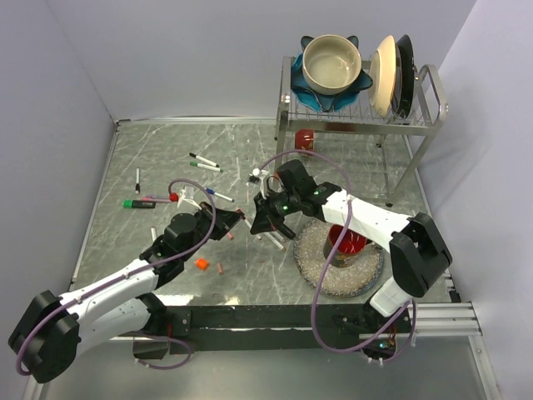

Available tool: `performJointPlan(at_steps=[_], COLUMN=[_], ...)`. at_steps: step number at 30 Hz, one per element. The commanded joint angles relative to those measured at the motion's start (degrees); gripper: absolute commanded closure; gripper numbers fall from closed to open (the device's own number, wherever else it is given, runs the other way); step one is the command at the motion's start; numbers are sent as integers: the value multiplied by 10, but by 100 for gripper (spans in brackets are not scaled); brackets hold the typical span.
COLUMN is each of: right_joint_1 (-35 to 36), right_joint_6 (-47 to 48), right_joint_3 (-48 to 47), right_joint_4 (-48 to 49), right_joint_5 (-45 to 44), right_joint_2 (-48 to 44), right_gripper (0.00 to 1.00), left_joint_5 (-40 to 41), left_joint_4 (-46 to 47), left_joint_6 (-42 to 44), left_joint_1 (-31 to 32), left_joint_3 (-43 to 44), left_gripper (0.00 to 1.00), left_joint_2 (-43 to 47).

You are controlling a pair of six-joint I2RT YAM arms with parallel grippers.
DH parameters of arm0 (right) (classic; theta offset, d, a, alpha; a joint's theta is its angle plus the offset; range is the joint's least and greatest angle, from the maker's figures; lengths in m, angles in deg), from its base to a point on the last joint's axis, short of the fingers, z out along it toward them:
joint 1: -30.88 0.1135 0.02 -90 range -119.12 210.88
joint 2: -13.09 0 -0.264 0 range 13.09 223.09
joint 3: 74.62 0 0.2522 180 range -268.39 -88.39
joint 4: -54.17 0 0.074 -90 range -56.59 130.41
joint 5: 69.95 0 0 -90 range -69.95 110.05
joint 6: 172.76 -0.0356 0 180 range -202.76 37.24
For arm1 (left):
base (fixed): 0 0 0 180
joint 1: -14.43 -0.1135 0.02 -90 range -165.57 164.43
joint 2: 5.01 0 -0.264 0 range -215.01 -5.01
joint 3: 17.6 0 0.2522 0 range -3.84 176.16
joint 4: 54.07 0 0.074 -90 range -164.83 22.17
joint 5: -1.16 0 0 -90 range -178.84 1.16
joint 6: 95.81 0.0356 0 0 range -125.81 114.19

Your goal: Open the pen caps

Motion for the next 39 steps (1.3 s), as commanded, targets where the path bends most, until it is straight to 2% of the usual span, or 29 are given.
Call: performJointPlan(at_steps=[1, 3, 5, 9, 21, 22, 25, 28, 29, 31, 32, 34, 35, 39], right_joint_1=[4, 5, 4, 5, 5, 5, 5, 4, 5, 4, 5, 4, 4, 1], right_joint_6=[32, 61, 82, 103, 106, 104, 110, 130, 131, 129, 126, 119, 117, 103], right_joint_3=[-34, -40, -45, -48, -50, -50, -51, -56, -57, -56, -56, -55, -54, -50], right_joint_4=[-17, -38, -57, -68, -69, -69, -71, -86, -88, -85, -84, -77, -76, -65], right_joint_5=[3, 19, 32, 42, 25, 24, 21, 34, 37, 48, 50, 55, 56, 58], right_joint_2=[5, 7, 9, 15, 13, 13, 16, 21, 21, 20, 18, 16, 14, 11], right_gripper=[100, 100, 100, 100, 100, 100, 100, 100, 86, 70, 58, 47, 43, 41], left_joint_5=[-3, -3, -4, -10, -40, -41, -37, -30, -30, -38, -42, -54, -55, -55], left_joint_4=[58, 54, 47, 52, 30, 31, 28, 36, 43, 62, 71, 104, 113, 128], left_joint_6=[-21, -19, -16, -13, 3, 4, 1, -4, -6, -15, -20, -36, -41, -49], left_joint_1=[3, 3, 3, 3, 3, 3, 3, 3, 3, 3, 3, 4, 4, 12], left_joint_3=[-4, -4, -3, -6, 33, 33, 32, 25, 18, 11, 5, -2, -8, -9], left_gripper=[57, 48, 48, 55, 66, 69, 98, 99, 99, 99, 99, 99, 99, 99], left_joint_2=[8, 7, 7, 6, -54, -56, -52, -34, -29, -20, -19, -24, -27, -41])
